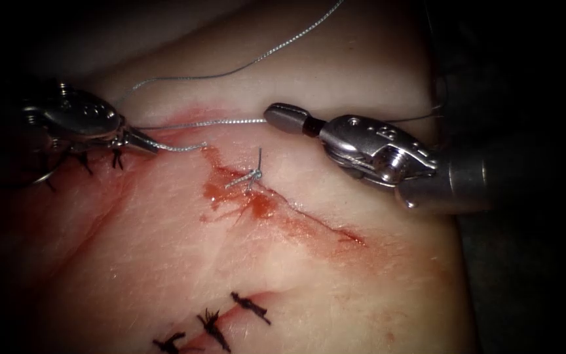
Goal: Wound Closure
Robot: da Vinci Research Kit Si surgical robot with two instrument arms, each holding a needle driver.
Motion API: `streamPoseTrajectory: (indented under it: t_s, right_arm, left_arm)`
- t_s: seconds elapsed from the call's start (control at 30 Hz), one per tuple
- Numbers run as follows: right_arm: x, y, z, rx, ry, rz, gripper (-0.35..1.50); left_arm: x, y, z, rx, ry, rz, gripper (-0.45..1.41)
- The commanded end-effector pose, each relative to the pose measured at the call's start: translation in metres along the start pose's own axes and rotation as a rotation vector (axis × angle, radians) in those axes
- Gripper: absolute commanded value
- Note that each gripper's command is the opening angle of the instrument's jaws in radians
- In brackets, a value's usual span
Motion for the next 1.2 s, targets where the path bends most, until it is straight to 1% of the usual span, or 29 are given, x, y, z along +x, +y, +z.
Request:
streamPoseTrajectory:
  t_s: [0.03, 0.13, 0.2, 0.23, 0.27, 0.3, 0.37, 0.4, 0.43, 0.47, 0.5, 0.6, 0.63, 0.67, 0.7, 0.73, 0.77, 0.83, 0.87, 1.07, 1.1, 1.2]
  right_arm:
    - [0.0008, 0.0007, -0.0014, -0.030, 0.012, 0.013, 0.05]
    - [0.0021, 0.0019, -0.0030, -0.069, 0.031, 0.026, 0.09]
    - [0.0026, 0.0026, -0.0032, -0.095, 0.043, 0.035, 0.19]
    - [0.0028, 0.0030, -0.0032, -0.109, 0.051, 0.038, 0.49]
    - [0.0029, 0.0032, -0.0031, -0.118, 0.055, 0.040, 0.74]
    - [0.0029, 0.0033, -0.0031, -0.126, 0.059, 0.035, 0.88]
    - [0.0029, 0.0034, -0.0031, -0.141, 0.067, 0.038, 1.06]
    - [0.0029, 0.0033, -0.0031, -0.146, 0.069, 0.028, 1.10]
    - [0.0029, 0.0032, -0.0031, -0.152, 0.071, 0.030, 1.11]
    - [0.0030, 0.0031, -0.0030, -0.152, 0.071, 0.025, 1.11]
    - [0.0030, 0.0030, -0.0030, -0.144, 0.065, 0.022, 1.13]
    - [0.0032, 0.0028, -0.0030, -0.132, 0.055, 0.018, 1.10]
    - [0.0033, 0.0028, -0.0030, -0.133, 0.054, 0.013, 1.11]
    - [0.0033, 0.0027, -0.0030, -0.133, 0.054, 0.013, 1.13]
    - [0.0035, 0.0027, -0.0031, -0.133, 0.053, 0.009, 1.13]
    - [0.0036, 0.0027, -0.0031, -0.134, 0.053, 0.010, 1.15]
    - [0.0037, 0.0027, -0.0031, -0.134, 0.053, 0.011, 1.16]
    - [0.0038, 0.0026, -0.0032, -0.134, 0.052, 0.013, 1.16]
    - [0.0039, 0.0026, -0.0032, -0.134, 0.052, 0.014, 1.16]
    - [0.0044, 0.0024, -0.0033, -0.134, 0.053, 0.019, 1.18]
    - [0.0045, 0.0024, -0.0033, -0.133, 0.056, 0.021, 1.18]
    - [0.0048, 0.0024, -0.0034, -0.132, 0.061, 0.024, 1.18]
  left_arm:
    - [-0.0003, 0.0001, 0.0006, -0.020, -0.012, 0.017, -0.45]
    - [-0.0010, 0.0012, -0.0003, -0.063, -0.029, 0.038, -0.45]
    - [-0.0015, 0.0023, -0.0009, -0.100, -0.043, 0.059, -0.45]
    - [-0.0016, 0.0028, -0.0011, -0.105, -0.046, 0.048, -0.45]
    - [-0.0017, 0.0033, -0.0014, -0.114, -0.050, 0.043, -0.45]
    - [-0.0018, 0.0038, -0.0017, -0.127, -0.057, 0.039, -0.45]
    - [-0.0018, 0.0046, -0.0021, -0.144, -0.066, 0.029, -0.45]
    - [-0.0019, 0.0049, -0.0023, -0.152, -0.070, 0.039, -0.45]
    - [-0.0020, 0.0051, -0.0025, -0.158, -0.074, 0.048, -0.30]
    - [-0.0020, 0.0052, -0.0027, -0.164, -0.077, 0.057, -0.28]
    - [-0.0023, 0.0053, -0.0030, -0.180, -0.086, 0.077, -0.45]
    - [-0.0034, 0.0054, -0.0041, -0.179, -0.106, 0.079, -0.45]
    - [-0.0036, 0.0054, -0.0044, -0.179, -0.109, 0.083, -0.18]
    - [-0.0038, 0.0053, -0.0047, -0.179, -0.109, 0.086, 0.14]
    - [-0.0039, 0.0050, -0.0050, -0.177, -0.111, 0.091, 0.73]
    - [-0.0039, 0.0047, -0.0051, -0.175, -0.108, 0.106, 0.98]
    - [-0.0038, 0.0045, -0.0052, -0.165, -0.108, 0.137, 1.10]
    - [-0.0036, 0.0040, -0.0053, -0.141, -0.121, 0.217, 1.20]
    - [-0.0036, 0.0038, -0.0053, -0.136, -0.130, 0.242, 1.21]
    - [-0.0042, 0.0037, -0.0056, -0.100, -0.232, 0.277, 1.23]
    - [-0.0044, 0.0037, -0.0056, -0.096, -0.240, 0.278, 1.26]
    - [-0.0048, 0.0033, -0.0055, -0.084, -0.277, 0.369, 1.37]
